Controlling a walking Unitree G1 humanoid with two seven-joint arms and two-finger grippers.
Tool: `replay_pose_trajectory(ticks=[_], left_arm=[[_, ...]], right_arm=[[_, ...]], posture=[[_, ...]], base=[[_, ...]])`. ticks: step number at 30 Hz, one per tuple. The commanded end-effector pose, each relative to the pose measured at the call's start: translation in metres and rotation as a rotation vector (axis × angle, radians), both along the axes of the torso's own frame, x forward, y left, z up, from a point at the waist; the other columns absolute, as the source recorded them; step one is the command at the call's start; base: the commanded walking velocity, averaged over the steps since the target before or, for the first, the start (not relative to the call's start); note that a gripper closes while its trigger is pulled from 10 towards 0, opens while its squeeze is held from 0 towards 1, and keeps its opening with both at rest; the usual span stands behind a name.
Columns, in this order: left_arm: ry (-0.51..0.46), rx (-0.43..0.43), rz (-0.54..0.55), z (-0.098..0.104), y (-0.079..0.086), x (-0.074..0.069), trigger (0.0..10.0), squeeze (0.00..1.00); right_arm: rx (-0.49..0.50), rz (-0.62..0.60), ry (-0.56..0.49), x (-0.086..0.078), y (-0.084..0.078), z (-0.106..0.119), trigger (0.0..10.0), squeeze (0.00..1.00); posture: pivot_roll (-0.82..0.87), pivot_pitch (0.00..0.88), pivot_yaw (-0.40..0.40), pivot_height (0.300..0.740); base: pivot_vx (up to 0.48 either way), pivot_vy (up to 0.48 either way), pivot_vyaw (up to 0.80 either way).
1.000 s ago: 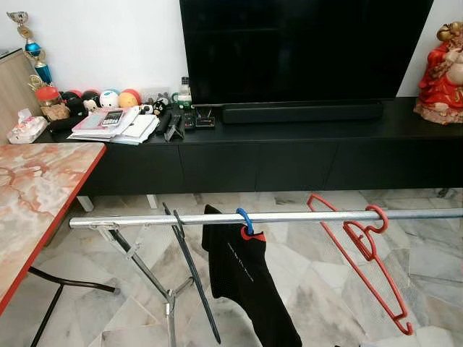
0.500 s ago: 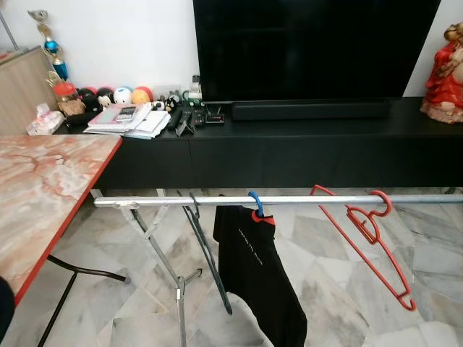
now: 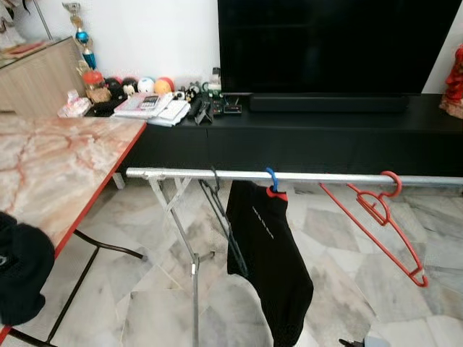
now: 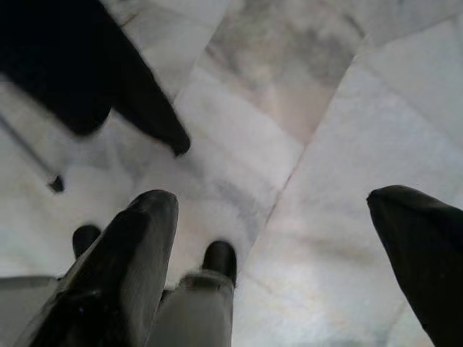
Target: Hang hanger
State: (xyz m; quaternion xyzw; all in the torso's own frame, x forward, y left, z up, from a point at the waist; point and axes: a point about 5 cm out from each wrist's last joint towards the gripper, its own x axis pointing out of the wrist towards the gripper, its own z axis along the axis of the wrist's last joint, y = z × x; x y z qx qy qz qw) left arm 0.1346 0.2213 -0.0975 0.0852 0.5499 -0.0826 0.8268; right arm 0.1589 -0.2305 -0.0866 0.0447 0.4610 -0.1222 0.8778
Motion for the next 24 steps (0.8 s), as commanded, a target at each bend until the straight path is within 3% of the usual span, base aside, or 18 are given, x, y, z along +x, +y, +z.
replay_pose_trajectory(ticks=[1, 7, 13, 19, 24], left_arm=[[0.029, -0.002, 0.028, -0.003, 0.002, -0.009, 10.0, 0.00], [0.035, -0.010, 0.019, -0.004, 0.000, -0.012, 10.0, 0.00], [0.046, -0.005, 0.001, -0.005, -0.001, -0.014, 10.0, 0.00], [0.052, -0.016, 0.016, -0.008, -0.006, -0.021, 10.0, 0.00], [0.039, -0.013, 0.018, -0.007, -0.005, -0.019, 10.0, 0.00]], right_arm=[[-0.003, 0.000, 0.017, -0.003, -0.002, -0.001, 10.0, 0.00], [0.007, 0.003, 0.019, -0.001, 0.012, -0.003, 10.0, 0.00], [0.008, -0.009, 0.017, -0.004, 0.011, -0.004, 10.0, 0.00], [-0.006, 0.005, 0.057, -0.019, 0.004, -0.008, 10.0, 0.00], [-0.008, 0.003, 0.042, -0.018, -0.003, -0.006, 10.0, 0.00]], posture=[[0.11, 0.003, 0.016, 0.740], [0.11, 0.024, 0.023, 0.740], [0.09, 0.029, 0.021, 0.740], [0.11, 0.036, 0.003, 0.740], [0.10, 0.030, 0.008, 0.740]], base=[[-0.266, 0.000, 0.00], [-0.266, 0.000, 0.00], [-0.170, 0.000, 0.00], [0.000, 0.000, 0.00], [0.000, 0.000, 0.00]])
